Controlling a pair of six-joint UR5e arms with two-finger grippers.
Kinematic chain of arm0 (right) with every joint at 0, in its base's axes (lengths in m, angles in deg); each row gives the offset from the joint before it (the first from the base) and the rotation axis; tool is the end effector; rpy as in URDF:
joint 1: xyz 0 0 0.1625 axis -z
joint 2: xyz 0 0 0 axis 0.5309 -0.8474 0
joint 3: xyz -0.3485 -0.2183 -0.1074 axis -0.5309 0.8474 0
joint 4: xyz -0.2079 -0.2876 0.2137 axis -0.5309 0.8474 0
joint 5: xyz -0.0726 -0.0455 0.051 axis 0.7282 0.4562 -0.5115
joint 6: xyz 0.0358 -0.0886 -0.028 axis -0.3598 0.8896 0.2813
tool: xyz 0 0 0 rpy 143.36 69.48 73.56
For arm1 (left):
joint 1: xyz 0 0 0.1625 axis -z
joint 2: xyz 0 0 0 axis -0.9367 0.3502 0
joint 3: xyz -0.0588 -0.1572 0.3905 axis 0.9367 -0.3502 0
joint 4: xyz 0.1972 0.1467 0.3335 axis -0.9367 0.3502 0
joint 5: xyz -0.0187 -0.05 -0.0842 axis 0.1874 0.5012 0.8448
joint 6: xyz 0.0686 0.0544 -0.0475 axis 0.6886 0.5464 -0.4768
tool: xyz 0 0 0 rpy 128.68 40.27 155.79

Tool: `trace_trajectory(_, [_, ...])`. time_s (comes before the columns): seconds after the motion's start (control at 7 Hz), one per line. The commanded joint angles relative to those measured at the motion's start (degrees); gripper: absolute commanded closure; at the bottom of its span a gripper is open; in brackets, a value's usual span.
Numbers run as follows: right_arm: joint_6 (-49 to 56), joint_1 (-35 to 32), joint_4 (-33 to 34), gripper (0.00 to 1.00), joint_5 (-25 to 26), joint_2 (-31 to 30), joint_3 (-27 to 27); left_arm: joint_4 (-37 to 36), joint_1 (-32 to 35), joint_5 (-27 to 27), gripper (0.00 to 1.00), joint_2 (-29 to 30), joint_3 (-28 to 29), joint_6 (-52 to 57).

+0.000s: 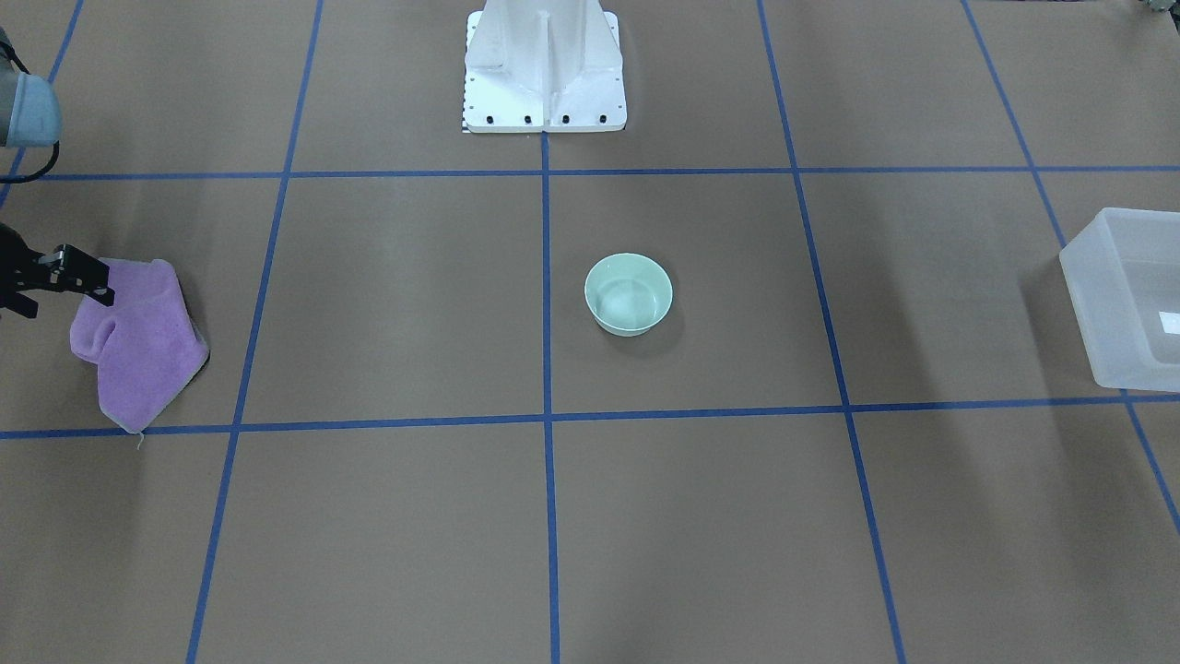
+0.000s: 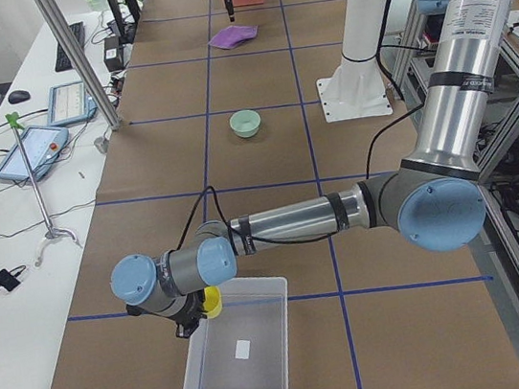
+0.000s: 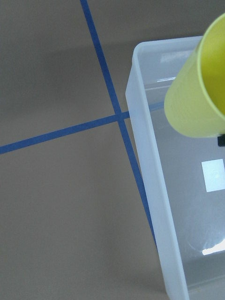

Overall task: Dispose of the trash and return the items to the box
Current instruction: 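Grasp the purple cloth corner with the right gripper while the left drops the cup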

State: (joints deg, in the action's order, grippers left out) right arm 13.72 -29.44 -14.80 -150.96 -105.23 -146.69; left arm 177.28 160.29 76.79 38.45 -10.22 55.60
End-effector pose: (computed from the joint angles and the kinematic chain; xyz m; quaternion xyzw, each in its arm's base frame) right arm -0.1824 -0.4762 0.5539 0.0058 -0.4047 -0.0582 0.9126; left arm -0.0652 -0.5819 0.7210 0.0007 0.4291 0.1417 0.8921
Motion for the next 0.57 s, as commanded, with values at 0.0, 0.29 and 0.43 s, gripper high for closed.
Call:
trace_trajectory(0.0, [-0.12,0.6,0.0,0.0,0.19,0.07,0.17,9.92,-2.97,0.11,1.0,-3.4,0.2,-8.94])
trace_trajectory(0.29, [-0.55,2.88,0.09,0.0,4.05,0.5,0.78,15.13,-4.74,0.11,1.0,-3.5,3.34,-11.45])
trace_trajectory(0.43, [-0.65,2.89,0.09,0.0,3.97,0.85,0.96,15.59,-4.83,0.11,1.0,-3.41,3.45,-12.41])
